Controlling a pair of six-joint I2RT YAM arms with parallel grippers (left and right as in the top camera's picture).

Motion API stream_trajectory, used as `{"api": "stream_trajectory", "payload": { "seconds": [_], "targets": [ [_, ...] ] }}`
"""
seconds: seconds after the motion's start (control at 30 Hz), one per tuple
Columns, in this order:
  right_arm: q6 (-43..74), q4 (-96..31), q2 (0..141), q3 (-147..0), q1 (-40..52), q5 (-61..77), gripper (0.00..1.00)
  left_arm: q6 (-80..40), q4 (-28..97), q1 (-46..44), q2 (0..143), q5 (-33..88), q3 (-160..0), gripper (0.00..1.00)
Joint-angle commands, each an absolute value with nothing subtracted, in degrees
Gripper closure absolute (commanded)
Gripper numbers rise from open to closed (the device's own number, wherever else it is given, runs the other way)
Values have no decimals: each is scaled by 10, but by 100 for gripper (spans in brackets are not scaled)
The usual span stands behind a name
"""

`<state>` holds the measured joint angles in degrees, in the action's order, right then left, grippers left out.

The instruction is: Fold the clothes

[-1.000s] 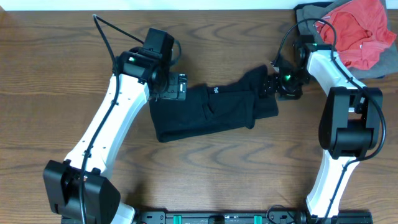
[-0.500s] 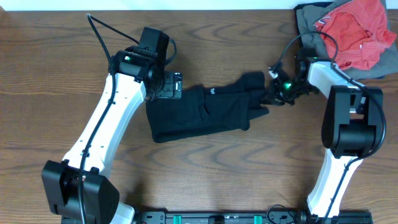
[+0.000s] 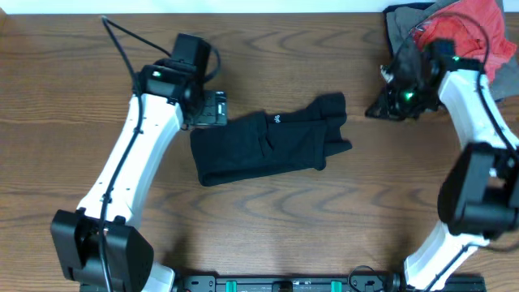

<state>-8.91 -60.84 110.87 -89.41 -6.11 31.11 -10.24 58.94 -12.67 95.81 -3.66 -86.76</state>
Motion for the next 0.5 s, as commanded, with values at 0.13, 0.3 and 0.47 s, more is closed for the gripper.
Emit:
{"api": "stream_trajectory", "payload": {
  "seconds": [0.13, 0.3, 0.47],
  "targets": [
    [-86, -609, 1134, -885, -5, 276, 42, -95, 595, -53, 957, -52, -875, 2],
    [-18, -601, 1183, -884, 44, 205, 22, -92, 600, -19, 957, -52, -875, 2],
    [29, -566, 1219, -884, 68, 213, 22, -81, 609, 1, 957, -52, -875, 2]
  ]
}}
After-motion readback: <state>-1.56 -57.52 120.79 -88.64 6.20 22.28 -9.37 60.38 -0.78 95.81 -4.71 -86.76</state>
